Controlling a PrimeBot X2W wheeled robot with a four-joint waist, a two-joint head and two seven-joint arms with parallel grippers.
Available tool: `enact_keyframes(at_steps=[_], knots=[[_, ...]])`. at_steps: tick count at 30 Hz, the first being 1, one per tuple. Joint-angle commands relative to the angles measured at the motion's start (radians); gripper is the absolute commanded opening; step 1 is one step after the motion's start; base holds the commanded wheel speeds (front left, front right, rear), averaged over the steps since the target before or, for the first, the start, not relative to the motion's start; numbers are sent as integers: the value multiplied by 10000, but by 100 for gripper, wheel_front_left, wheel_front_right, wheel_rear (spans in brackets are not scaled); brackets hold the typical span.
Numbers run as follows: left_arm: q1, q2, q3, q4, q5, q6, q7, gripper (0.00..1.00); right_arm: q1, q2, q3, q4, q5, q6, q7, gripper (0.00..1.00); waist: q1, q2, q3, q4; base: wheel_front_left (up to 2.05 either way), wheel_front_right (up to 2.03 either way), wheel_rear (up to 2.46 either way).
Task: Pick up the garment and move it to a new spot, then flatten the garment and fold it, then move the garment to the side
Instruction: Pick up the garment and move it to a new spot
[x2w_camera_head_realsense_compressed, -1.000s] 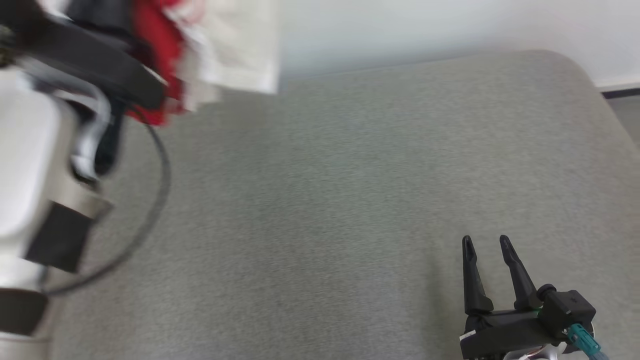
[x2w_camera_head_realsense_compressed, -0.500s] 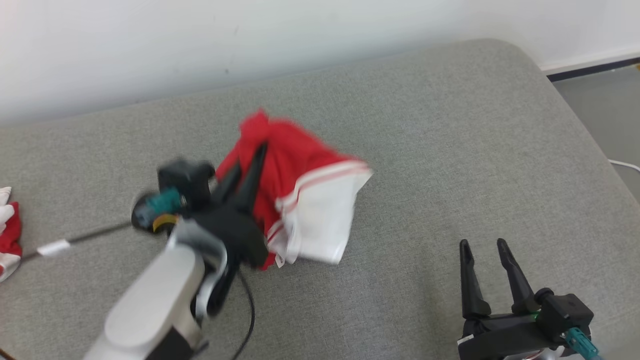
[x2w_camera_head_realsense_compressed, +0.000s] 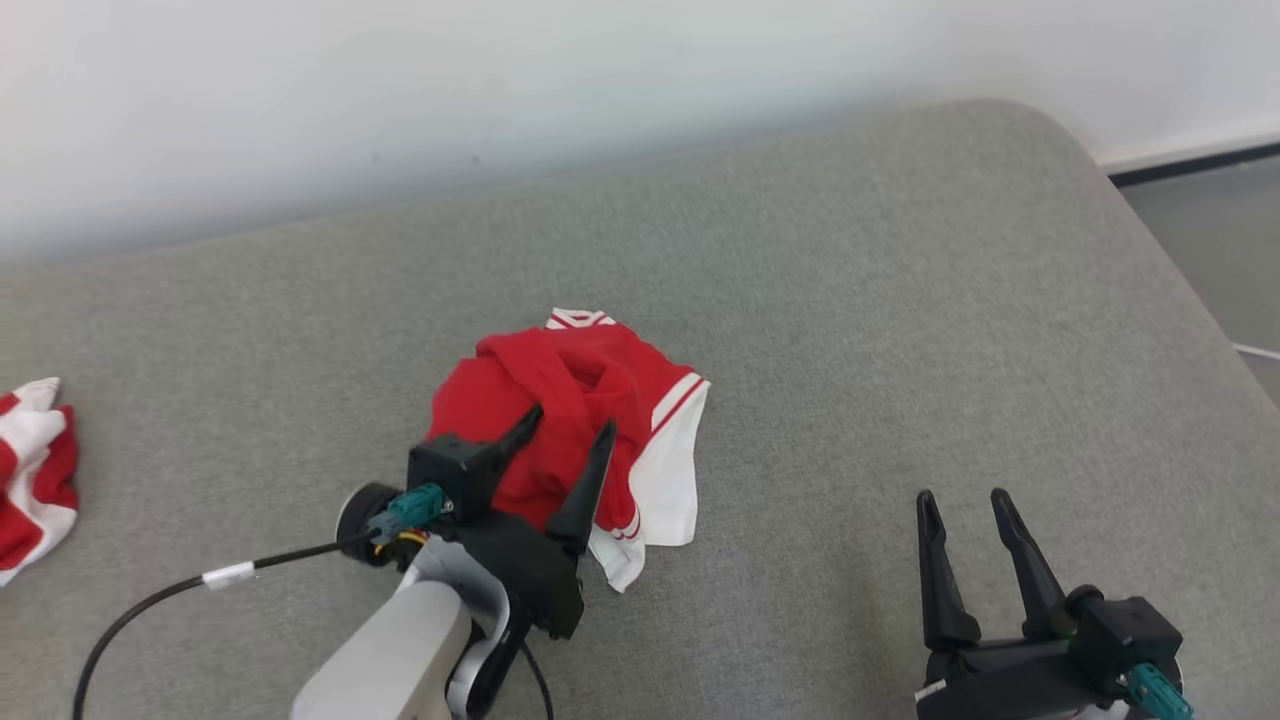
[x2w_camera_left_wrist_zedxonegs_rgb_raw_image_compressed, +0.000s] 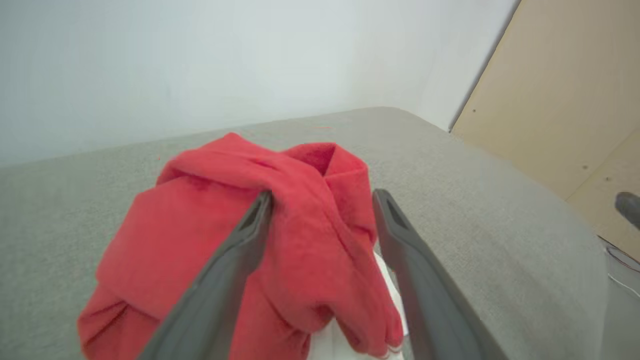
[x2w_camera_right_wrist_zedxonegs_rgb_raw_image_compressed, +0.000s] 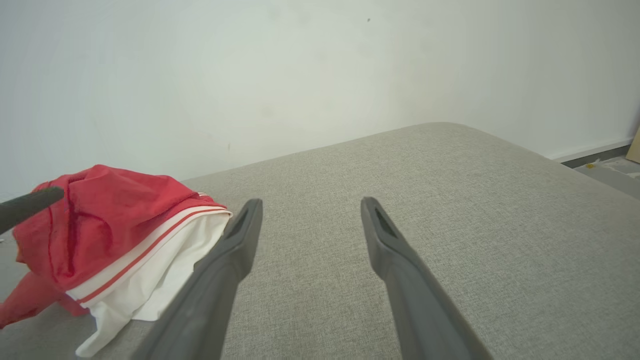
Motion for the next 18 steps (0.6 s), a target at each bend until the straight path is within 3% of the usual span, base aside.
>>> enact_keyframes(at_steps=[1,6,12,18], knots=[[-82,5,76,-105,32,28,-91,100,132,18,-36,-14,-52,34,-6,100,1,1,-307,249,0,0,0],[124,333,516,-915,164,253,-281,100,395,22,-201,10,-151,35,-6,100,1,1,-828,688,0,0,0],[886,1124,1244,-1919,429,581,-340,100,642,20,-269,-15,-210,35,-6,100,1,1,-1266,1266,0,0,0],[2104,1861,2476,-3088,1093,836,-329,100,718,20,-198,-111,-276,35,-6,100,1,1,-1429,1658,0,0,0]])
